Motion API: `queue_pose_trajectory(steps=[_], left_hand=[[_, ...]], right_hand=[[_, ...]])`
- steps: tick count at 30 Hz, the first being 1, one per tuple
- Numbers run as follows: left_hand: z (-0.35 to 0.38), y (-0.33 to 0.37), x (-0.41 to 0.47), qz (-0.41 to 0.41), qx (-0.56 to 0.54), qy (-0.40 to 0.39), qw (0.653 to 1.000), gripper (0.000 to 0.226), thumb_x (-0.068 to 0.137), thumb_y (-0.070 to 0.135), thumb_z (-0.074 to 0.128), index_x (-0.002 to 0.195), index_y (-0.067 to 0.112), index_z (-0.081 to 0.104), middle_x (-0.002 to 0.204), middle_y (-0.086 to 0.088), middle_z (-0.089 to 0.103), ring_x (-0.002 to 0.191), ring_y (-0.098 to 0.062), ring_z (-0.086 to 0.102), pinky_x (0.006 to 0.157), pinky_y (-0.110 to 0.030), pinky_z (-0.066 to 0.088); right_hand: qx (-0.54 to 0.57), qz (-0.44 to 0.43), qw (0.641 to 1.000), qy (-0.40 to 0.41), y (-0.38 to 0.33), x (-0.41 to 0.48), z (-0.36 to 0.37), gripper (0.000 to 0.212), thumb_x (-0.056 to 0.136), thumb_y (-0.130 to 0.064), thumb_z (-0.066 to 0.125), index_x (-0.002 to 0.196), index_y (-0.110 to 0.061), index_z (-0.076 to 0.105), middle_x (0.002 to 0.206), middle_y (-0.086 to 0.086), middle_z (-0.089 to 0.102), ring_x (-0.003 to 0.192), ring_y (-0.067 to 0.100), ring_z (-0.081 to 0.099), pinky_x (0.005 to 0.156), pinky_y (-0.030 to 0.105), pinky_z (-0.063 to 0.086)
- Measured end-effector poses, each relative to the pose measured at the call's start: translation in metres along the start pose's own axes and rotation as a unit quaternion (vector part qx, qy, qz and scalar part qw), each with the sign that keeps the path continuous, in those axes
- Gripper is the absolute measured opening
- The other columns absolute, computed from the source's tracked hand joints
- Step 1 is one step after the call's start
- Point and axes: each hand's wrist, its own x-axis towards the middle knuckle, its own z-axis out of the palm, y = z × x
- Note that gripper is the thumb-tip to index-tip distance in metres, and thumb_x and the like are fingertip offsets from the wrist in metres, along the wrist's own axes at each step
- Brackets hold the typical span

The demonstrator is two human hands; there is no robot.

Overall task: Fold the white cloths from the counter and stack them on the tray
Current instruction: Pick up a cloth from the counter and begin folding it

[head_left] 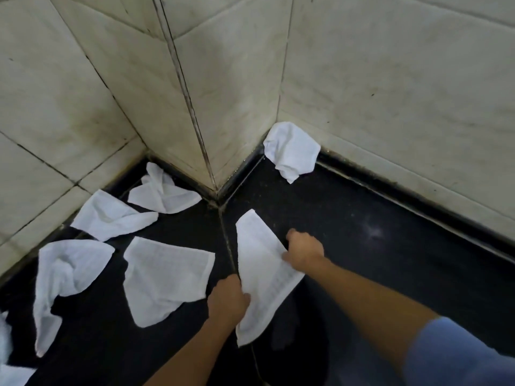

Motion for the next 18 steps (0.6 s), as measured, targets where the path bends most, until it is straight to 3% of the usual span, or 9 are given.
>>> queue_pose_trajectory(steps=[3, 6, 9, 11, 14, 16, 18], left_hand=[[-0.005, 0.004, -0.004, 0.012, -0.027, 0.025, 0.999, 0.02, 0.079, 0.029, 0.062, 0.072, 0.02, 0.046, 0.077, 0.002, 0.057, 0.074, -0.018, 0.058, 0.063, -0.031, 0.046], [-0.006, 0.01, -0.012, 0.063, -0.059, 0.06, 0.994, 0.028, 0.078, 0.026, 0.064, 0.064, 0.021, 0.04, 0.062, 0.006, 0.048, 0.058, -0.012, 0.047, 0.052, -0.029, 0.036], [0.005, 0.013, -0.024, 0.108, -0.052, 0.014, 0.993, 0.023, 0.081, 0.033, 0.063, 0.07, 0.019, 0.048, 0.068, 0.006, 0.052, 0.061, -0.011, 0.049, 0.054, -0.029, 0.038], [0.016, 0.014, -0.032, 0.128, -0.035, -0.031, 0.991, 0.025, 0.084, 0.043, 0.061, 0.075, 0.021, 0.054, 0.075, 0.007, 0.056, 0.066, -0.009, 0.052, 0.055, -0.025, 0.038], [0.023, 0.016, -0.035, 0.126, -0.019, -0.021, 0.992, 0.029, 0.09, 0.048, 0.053, 0.079, 0.021, 0.058, 0.078, 0.008, 0.059, 0.068, -0.007, 0.055, 0.057, -0.023, 0.042], [0.021, 0.021, -0.028, 0.115, -0.016, 0.013, 0.993, 0.023, 0.091, 0.042, 0.054, 0.084, 0.021, 0.058, 0.081, 0.005, 0.06, 0.073, -0.01, 0.058, 0.065, -0.03, 0.05], [0.018, 0.034, -0.014, 0.108, -0.013, 0.036, 0.993, 0.021, 0.091, 0.038, 0.056, 0.101, 0.02, 0.06, 0.097, 0.001, 0.062, 0.086, -0.016, 0.061, 0.075, -0.035, 0.052]], right_hand=[[0.094, 0.033, 0.995, -0.013, 0.015, -0.024, 0.014, 0.015, 0.083, -0.022, 0.057, 0.096, -0.018, 0.066, 0.1, 0.005, 0.068, 0.09, 0.024, 0.064, 0.074, 0.032, 0.053], [0.196, 0.051, 0.979, 0.025, 0.049, -0.05, 0.011, 0.011, 0.084, -0.028, 0.061, 0.083, -0.018, 0.065, 0.084, 0.0, 0.067, 0.077, 0.018, 0.063, 0.066, 0.031, 0.052], [0.25, 0.076, 0.962, 0.079, 0.094, -0.086, 0.013, 0.014, 0.085, -0.027, 0.064, 0.076, -0.017, 0.061, 0.072, -0.001, 0.063, 0.068, 0.016, 0.06, 0.057, 0.028, 0.046], [0.265, 0.102, 0.955, 0.085, 0.125, -0.106, 0.022, 0.014, 0.083, -0.02, 0.067, 0.072, -0.018, 0.059, 0.069, 0.0, 0.063, 0.068, 0.019, 0.061, 0.061, 0.031, 0.048], [0.219, 0.145, 0.964, 0.033, 0.162, -0.13, 0.041, 0.01, 0.082, -0.018, 0.067, 0.075, -0.02, 0.06, 0.074, 0.0, 0.064, 0.073, 0.019, 0.062, 0.07, 0.038, 0.054], [0.115, 0.15, 0.982, -0.004, 0.174, -0.138, 0.045, 0.009, 0.084, -0.029, 0.065, 0.085, -0.024, 0.057, 0.08, -0.005, 0.063, 0.073, 0.012, 0.061, 0.069, 0.035, 0.055], [0.067, 0.142, 0.987, 0.023, 0.175, -0.136, 0.04, 0.018, 0.086, -0.041, 0.061, 0.095, -0.029, 0.053, 0.084, -0.01, 0.062, 0.073, 0.008, 0.061, 0.067, 0.032, 0.056]])
